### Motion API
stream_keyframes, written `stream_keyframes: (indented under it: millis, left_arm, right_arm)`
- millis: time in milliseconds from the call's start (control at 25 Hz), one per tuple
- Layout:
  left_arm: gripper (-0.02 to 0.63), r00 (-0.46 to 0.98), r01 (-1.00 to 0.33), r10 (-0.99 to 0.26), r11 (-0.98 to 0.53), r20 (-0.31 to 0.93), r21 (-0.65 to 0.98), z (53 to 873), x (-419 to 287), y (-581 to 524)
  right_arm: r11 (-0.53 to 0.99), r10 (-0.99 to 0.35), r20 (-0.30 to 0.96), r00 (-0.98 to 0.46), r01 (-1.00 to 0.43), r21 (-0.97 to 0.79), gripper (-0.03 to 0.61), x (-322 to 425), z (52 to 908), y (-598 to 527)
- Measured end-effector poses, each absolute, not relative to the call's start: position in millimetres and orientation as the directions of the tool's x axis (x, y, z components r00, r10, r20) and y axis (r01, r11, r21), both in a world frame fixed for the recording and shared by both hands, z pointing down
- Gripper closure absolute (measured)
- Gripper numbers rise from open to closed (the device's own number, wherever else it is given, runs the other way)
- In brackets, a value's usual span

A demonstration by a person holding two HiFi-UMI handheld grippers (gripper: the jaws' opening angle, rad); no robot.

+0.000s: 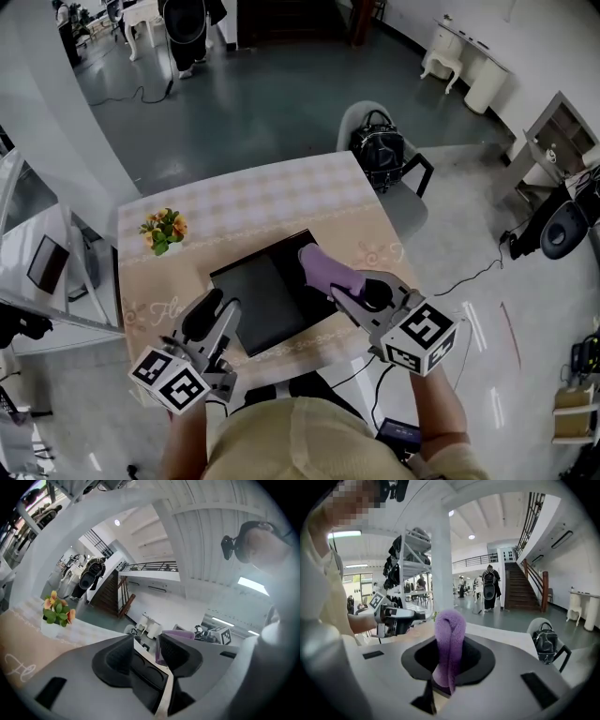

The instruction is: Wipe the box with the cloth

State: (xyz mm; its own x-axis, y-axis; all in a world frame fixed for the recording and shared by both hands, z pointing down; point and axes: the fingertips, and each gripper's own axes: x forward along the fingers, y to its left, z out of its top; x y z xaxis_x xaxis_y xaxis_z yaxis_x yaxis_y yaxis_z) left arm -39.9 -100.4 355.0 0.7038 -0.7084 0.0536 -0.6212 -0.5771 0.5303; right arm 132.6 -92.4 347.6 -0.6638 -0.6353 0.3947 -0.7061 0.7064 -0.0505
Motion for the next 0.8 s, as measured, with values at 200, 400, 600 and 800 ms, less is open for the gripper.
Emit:
stream_keyframes:
  millis: [200, 400, 600, 800]
  left_arm:
    - [0.449, 0.669, -0.684, -0.742, -0.593, 0.042, 0.424, 335, -49, -101]
    - [0.456, 0.607, -0.751, -0.793, -0.549, 0.056, 0.367, 332, -64, -99]
    - [0.498, 0.491, -0.829, -0.871, -0.453, 0.037, 0.329, 328, -87, -95]
    - [0.499, 0.468, -0.86, -0.879, -0.429, 0.089, 0.276, 335, -92, -89]
  right_arm:
    - [0.737, -0.629, 0.333, -0.702, -0.675, -0.031, 0.502, 110, 338, -95]
    - [0.751, -0.619, 0.287, -0.731, -0.658, -0.057, 0.502, 96, 330, -95]
    - [0.754, -0.614, 0.243, -0.751, -0.649, -0.104, 0.502, 87, 327, -92]
    - [0.755, -0.597, 0.228, -0.769, -0.634, -0.164, 0.503, 77, 331, -93]
